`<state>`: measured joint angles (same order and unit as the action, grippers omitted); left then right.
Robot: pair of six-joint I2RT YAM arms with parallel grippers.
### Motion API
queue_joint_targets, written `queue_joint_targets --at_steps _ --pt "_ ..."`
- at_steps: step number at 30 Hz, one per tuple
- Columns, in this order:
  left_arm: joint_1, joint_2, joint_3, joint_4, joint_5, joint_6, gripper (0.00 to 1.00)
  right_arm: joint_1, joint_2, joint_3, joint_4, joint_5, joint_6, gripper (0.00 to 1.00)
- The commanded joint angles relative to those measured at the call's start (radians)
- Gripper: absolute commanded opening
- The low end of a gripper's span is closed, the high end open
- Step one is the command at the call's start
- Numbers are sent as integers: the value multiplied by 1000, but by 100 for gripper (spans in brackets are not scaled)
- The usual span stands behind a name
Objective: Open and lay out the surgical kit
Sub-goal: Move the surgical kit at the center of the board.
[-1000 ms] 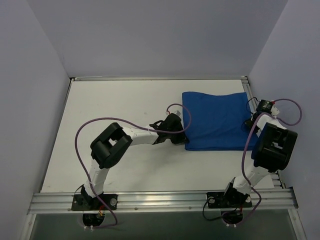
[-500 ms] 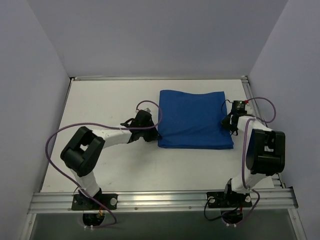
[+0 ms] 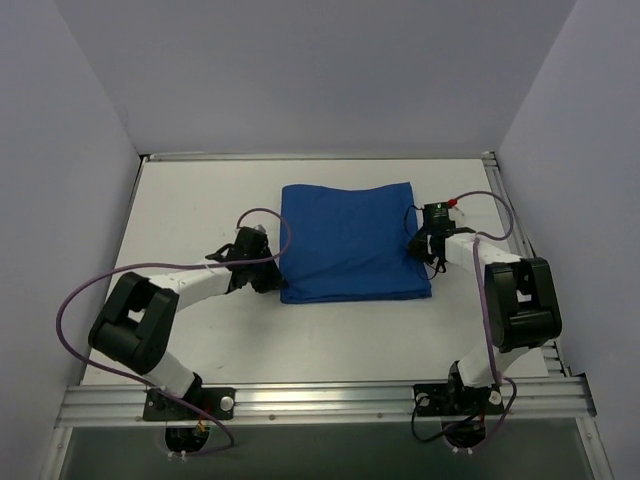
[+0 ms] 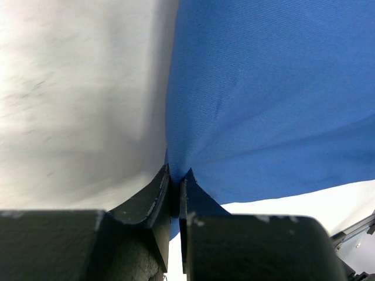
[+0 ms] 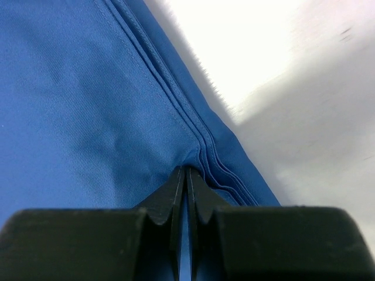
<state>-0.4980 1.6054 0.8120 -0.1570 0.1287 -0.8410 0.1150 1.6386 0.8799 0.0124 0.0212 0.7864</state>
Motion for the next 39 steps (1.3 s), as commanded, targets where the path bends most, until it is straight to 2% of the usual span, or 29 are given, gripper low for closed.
queue_joint_targets --at_steps 1,4,9,17,22,23,24,25,27,28,30,31,32,33,35,39 --pt "47 -65 -76 -138 -66 48 2 26 10 17 -25 65 34 0" --pt "85 -116 -135 -138 -84 62 2 52 15 22 -22 62 36 0" --pt "171 -130 -134 -150 -80 120 2 101 40 39 -22 63 42 0" --pt "193 -67 -76 -154 -51 145 2 123 52 51 1 91 50 0" --pt "191 -88 -102 -147 -24 117 2 123 44 65 -12 106 31 0" --pt "193 -108 -105 -159 -24 115 2 124 29 73 -40 111 30 3" --pt "193 -122 -103 -170 -32 114 5 124 21 76 -55 117 27 15" --pt "191 -134 -94 -179 -37 114 16 129 12 82 -64 123 14 22" --pt "191 -180 -76 -222 -52 115 26 130 -23 111 -104 144 1 35" --pt "191 -196 -64 -239 -67 121 40 130 -35 123 -121 154 -18 43" --pt "191 -241 -14 -300 -87 132 53 130 -80 163 -172 178 -36 50" --pt "191 -254 7 -321 -110 138 66 130 -97 177 -190 187 -55 57" --pt "191 -283 48 -366 -119 140 73 130 -130 191 -206 192 -65 60" --pt "188 -298 71 -387 -120 146 78 130 -152 215 -233 200 -76 68" --pt "179 -338 140 -441 -170 151 89 130 -212 241 -264 209 -116 75" --pt "81 -377 261 -521 -276 160 97 130 -327 295 -350 212 -212 91"
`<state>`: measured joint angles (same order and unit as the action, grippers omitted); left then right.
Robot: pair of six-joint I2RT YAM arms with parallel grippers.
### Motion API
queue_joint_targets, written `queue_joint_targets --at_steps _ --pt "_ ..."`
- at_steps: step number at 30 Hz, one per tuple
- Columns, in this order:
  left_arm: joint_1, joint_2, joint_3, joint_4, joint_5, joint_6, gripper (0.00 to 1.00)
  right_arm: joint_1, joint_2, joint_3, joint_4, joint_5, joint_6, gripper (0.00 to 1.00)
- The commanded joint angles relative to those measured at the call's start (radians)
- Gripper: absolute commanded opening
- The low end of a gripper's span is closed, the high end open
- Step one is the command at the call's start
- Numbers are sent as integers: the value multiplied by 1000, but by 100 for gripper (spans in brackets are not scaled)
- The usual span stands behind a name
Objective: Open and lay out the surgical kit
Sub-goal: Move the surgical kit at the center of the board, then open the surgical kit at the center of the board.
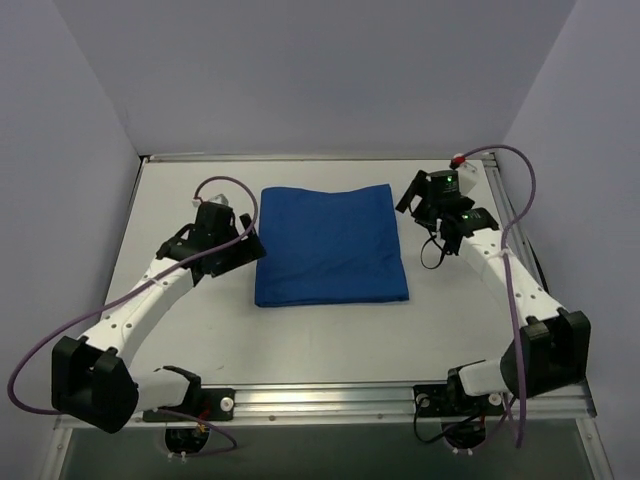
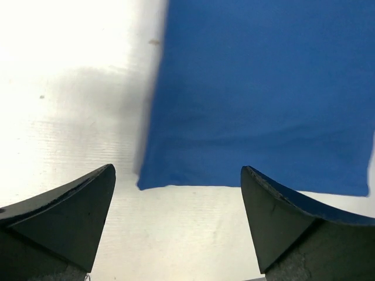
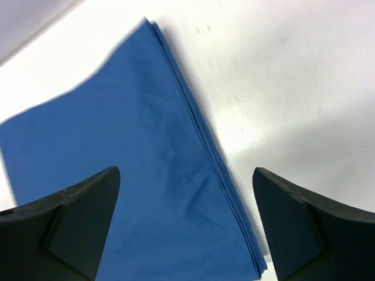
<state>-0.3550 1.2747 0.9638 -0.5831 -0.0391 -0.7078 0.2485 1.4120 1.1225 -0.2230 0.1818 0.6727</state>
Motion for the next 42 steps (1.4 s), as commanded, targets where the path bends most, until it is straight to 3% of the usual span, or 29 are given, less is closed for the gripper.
queue_joint_targets --at_steps 1,7,11,18,25,27,37,42 --pt "-144 -44 134 -106 -140 27 97 -3 -128 59 -119 32 -119 93" --pt "-458 76 327 -150 -399 27 95 0 -437 49 -147 -24 -228 100" --pt "-671 298 510 -178 -533 56 95 2 -557 60 -174 -57 -259 100" --pt "-860 672 880 -201 -625 192 96 2 -696 51 -187 -126 -251 100" --pt "-918 966 1161 -228 -616 237 100 2 -768 53 -219 -151 -246 100" --pt "-918 999 1210 -212 -608 235 94 2 -791 49 -223 -145 -239 100" --pt "-926 1153 1331 -224 -584 274 83 2 -820 56 -254 -131 -232 100" --pt "-927 1170 1316 -235 -562 301 80 2 -829 46 -262 -116 -229 100"
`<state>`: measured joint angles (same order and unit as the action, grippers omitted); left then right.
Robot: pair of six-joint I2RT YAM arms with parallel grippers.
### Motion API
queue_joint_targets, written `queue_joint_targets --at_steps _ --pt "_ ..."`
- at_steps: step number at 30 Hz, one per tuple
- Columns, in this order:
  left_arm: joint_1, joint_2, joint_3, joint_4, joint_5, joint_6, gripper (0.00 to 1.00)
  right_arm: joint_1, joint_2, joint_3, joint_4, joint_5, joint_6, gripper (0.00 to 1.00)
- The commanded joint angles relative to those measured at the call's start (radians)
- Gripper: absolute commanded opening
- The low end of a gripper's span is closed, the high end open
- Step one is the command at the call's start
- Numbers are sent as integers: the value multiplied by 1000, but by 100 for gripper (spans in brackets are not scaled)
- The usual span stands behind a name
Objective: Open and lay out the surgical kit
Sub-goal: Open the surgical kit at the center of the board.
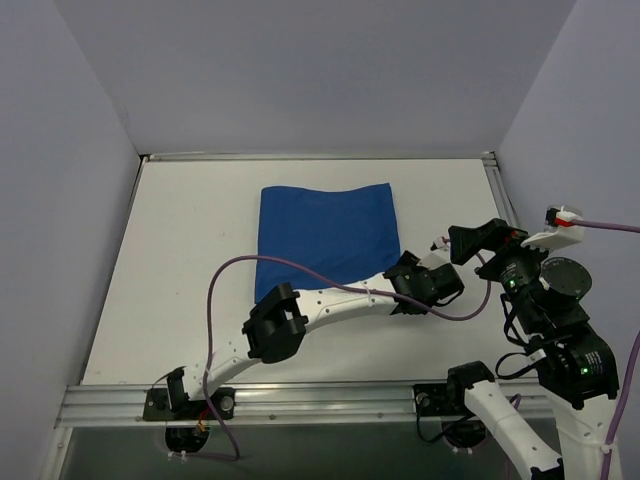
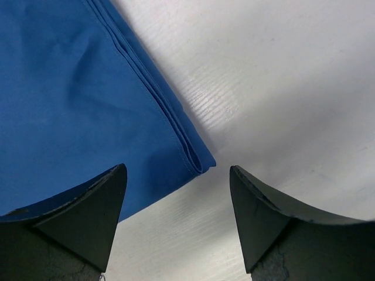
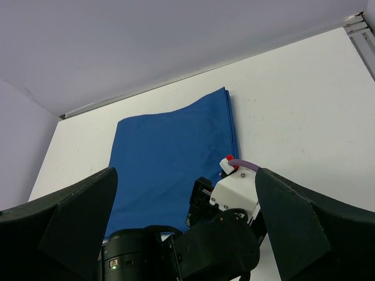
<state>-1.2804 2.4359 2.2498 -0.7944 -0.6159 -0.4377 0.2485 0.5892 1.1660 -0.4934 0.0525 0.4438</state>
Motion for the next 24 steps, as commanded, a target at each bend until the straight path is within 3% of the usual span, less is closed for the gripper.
queue_joint_targets --at_steps 1,12,24 --pt "-2 15 30 -23 24 39 79 2 -5 3 7 15 1 100" --pt "9 31 56 -49 2 74 56 2 0 -3 10 12 4 100" --pt "39 2 57 -58 25 31 37 2 1 -2 4 3 4 99"
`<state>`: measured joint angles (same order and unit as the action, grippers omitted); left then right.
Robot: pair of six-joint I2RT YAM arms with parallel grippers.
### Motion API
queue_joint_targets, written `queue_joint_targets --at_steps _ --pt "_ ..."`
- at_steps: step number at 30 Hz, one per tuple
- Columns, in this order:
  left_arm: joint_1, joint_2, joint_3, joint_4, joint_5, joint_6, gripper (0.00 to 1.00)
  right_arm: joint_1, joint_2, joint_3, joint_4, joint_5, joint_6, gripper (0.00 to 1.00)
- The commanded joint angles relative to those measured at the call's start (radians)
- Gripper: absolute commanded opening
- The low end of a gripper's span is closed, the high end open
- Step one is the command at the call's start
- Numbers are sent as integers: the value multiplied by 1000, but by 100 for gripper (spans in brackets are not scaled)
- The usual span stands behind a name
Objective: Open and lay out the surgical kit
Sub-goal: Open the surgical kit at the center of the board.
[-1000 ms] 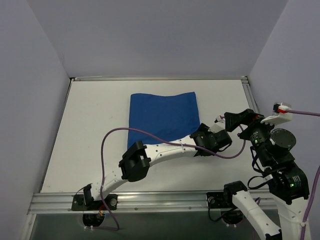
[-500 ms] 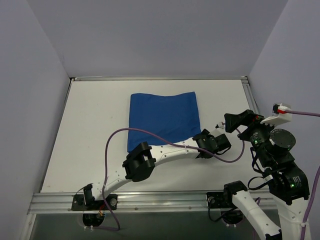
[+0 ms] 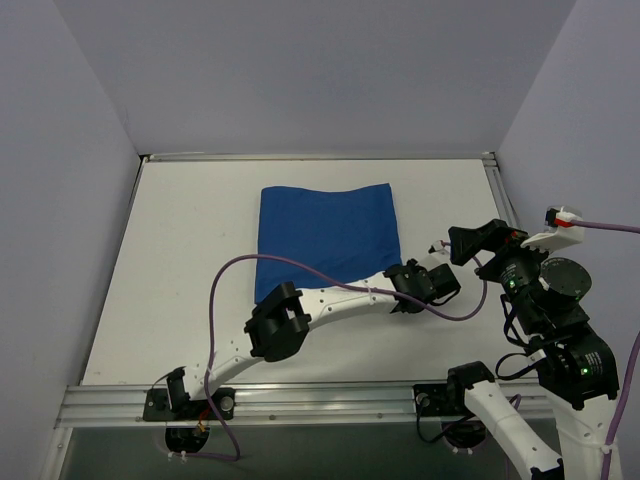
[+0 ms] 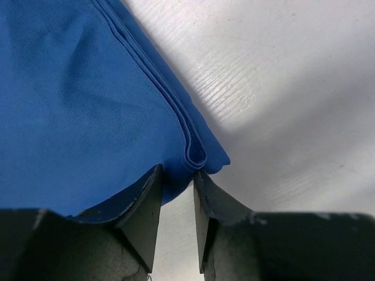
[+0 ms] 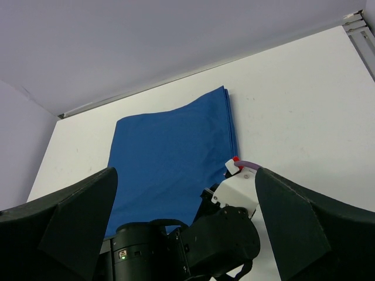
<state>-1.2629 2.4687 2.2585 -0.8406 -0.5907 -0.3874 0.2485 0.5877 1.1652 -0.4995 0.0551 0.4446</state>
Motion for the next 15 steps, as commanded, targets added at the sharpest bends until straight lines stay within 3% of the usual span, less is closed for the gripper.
queue_joint_targets --at_steps 1,15 --pt "26 -37 49 -12 11 -24 36 3 3 -1 9 2 3 99" --pt "66 -111 -46 70 66 -76 27 2 -5 -12 7 0 6 99"
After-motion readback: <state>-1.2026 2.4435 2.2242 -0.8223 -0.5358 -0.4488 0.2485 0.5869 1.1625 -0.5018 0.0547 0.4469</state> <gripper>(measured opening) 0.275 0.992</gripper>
